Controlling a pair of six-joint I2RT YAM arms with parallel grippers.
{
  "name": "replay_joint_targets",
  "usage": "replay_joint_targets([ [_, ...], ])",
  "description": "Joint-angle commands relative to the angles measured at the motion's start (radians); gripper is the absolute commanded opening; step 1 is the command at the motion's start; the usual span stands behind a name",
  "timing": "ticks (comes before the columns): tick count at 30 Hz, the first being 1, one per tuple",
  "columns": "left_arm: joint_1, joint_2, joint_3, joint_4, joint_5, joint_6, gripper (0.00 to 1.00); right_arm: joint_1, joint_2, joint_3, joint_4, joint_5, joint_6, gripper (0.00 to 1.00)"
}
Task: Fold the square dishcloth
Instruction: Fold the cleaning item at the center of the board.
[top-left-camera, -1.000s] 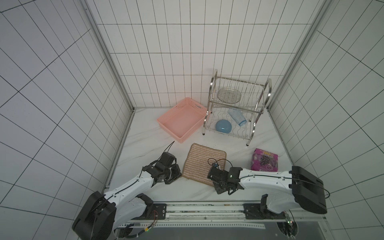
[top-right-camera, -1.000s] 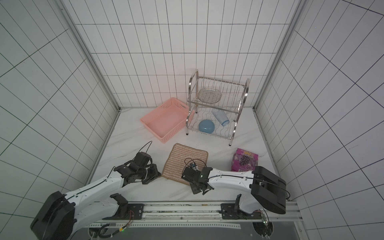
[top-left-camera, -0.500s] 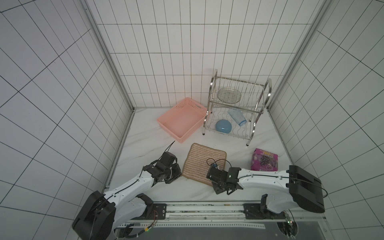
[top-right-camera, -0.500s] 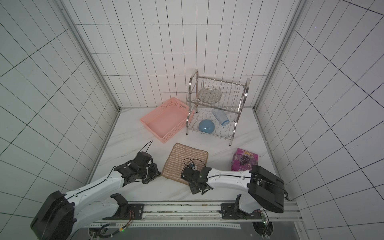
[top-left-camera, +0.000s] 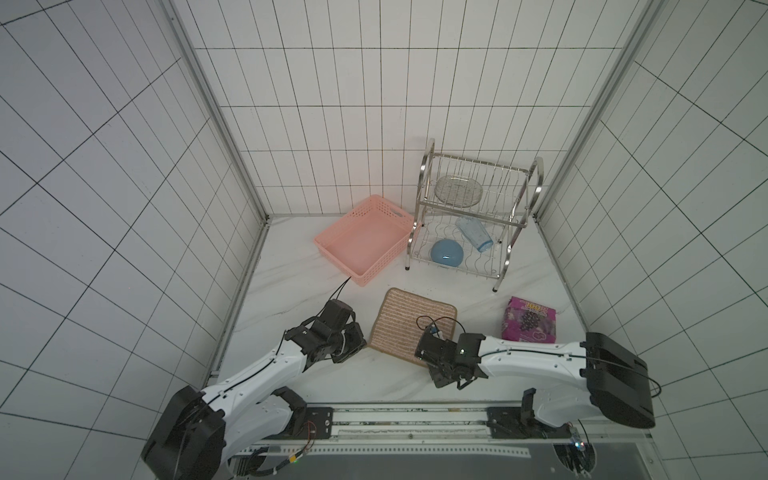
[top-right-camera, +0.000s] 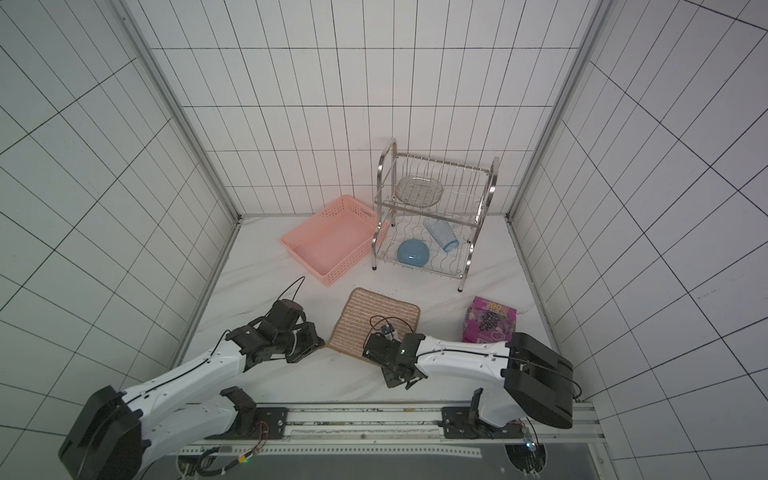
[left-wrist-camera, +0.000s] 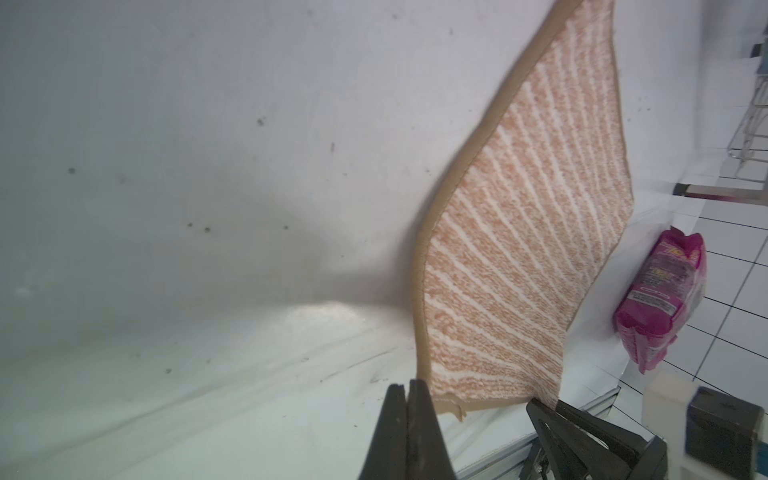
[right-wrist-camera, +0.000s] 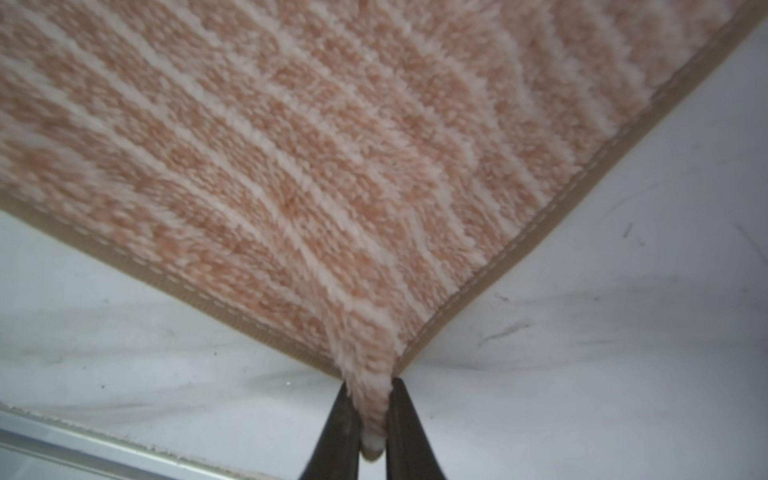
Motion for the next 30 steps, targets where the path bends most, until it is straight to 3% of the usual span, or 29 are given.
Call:
replay_joint_targets([
  [1, 0.001, -0.021, 0.067, -0.018, -0.038, -0.003, 0.00, -0.017, -0.040, 0.049, -0.147, 0.077, -0.008, 0.15],
  [8, 0.002, 0.011, 0.131, 0.023, -0.081, -0.006, 0.00, -0.093, -0.058, 0.086, -0.170, 0.027, -0.041, 0.15],
  [19, 0.007, 0.208, 0.289, 0.123, -0.094, 0.051, 0.00, -0.277, -0.074, 0.159, -0.194, -0.083, -0.142, 0.20],
  [30, 0.036, 0.457, 0.481, 0.196, -0.083, 0.099, 0.00, -0.437, 0.019, 0.240, -0.193, -0.105, -0.281, 0.16],
])
